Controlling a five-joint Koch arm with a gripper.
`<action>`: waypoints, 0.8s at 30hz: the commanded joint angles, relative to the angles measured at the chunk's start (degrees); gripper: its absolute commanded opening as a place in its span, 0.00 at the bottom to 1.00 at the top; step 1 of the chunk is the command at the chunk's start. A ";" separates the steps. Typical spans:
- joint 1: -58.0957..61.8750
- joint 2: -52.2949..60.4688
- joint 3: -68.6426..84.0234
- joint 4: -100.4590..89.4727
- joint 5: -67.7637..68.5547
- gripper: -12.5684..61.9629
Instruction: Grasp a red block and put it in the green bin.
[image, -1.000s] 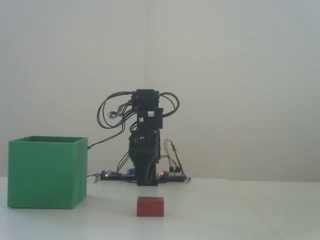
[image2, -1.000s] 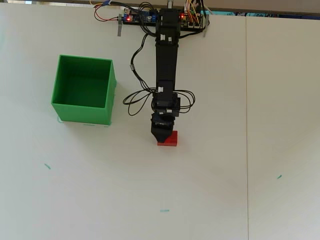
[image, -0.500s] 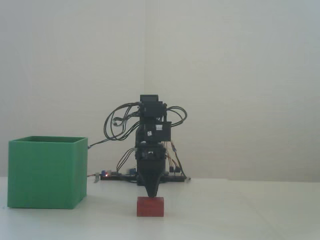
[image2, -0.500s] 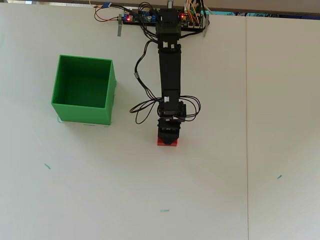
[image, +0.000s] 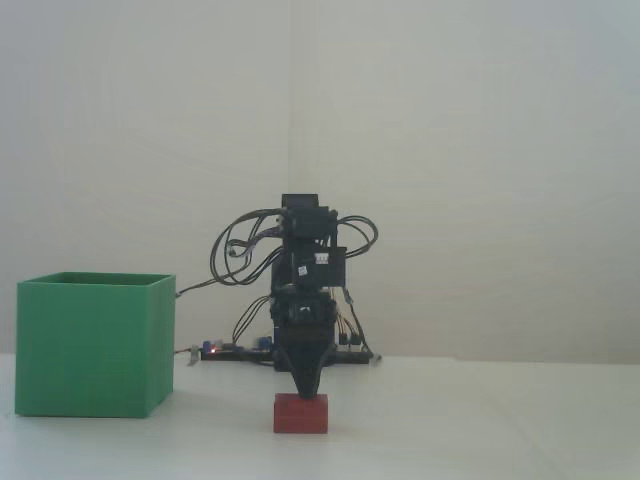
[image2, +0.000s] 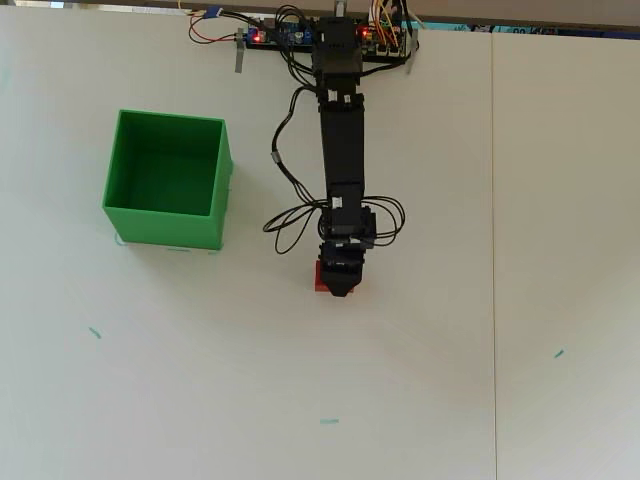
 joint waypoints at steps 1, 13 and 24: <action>0.70 0.09 -2.64 0.44 0.00 0.61; 1.14 -2.81 -2.64 0.09 -0.09 0.61; 1.32 -5.10 -2.64 -0.79 0.09 0.21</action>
